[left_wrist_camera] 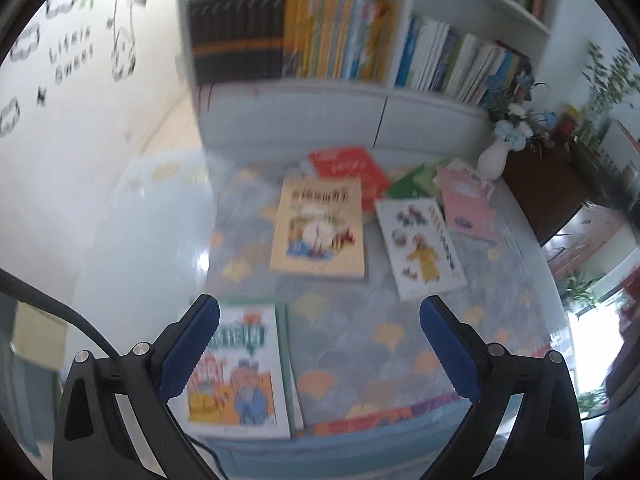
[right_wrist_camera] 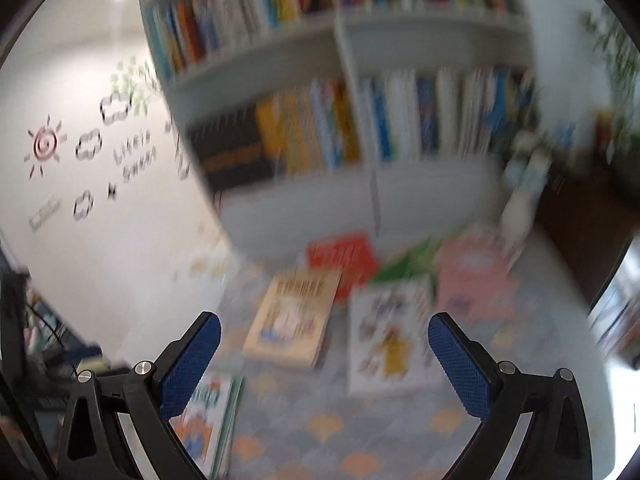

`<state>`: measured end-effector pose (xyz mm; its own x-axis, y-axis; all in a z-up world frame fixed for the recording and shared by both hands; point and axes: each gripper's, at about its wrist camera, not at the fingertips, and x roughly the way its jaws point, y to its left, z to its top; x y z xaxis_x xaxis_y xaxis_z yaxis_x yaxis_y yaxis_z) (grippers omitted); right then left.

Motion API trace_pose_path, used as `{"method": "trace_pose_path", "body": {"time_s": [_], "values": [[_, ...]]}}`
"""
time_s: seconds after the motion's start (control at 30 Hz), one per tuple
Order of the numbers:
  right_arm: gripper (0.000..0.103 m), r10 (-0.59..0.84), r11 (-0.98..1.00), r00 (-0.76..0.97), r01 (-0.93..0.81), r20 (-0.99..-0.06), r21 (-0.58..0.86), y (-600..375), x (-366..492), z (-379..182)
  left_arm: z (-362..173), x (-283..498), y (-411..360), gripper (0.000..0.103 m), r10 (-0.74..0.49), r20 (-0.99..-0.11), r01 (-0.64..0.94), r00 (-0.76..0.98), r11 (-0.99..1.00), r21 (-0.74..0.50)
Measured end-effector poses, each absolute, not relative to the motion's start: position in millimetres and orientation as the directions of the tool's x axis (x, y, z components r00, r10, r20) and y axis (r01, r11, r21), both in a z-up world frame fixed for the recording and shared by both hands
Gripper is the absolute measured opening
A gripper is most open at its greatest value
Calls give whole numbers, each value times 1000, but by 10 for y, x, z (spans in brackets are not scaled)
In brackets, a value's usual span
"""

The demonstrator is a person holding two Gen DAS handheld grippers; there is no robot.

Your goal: Organize books

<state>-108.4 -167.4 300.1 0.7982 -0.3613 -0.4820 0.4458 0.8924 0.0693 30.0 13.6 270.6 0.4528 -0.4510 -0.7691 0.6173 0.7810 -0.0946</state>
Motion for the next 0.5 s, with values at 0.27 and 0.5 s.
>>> {"method": "trace_pose_path", "body": {"time_s": [0.27, 0.5], "values": [[103, -472, 864, 833, 502, -289, 37, -2084, -1424, 3901, 2923, 406, -580, 102, -399, -744, 644, 536, 763, 54], [103, -425, 872, 814, 486, -397, 64, -2592, -1173, 3395, 2273, 904, -978, 102, -356, -780, 684, 515, 719, 123]]}}
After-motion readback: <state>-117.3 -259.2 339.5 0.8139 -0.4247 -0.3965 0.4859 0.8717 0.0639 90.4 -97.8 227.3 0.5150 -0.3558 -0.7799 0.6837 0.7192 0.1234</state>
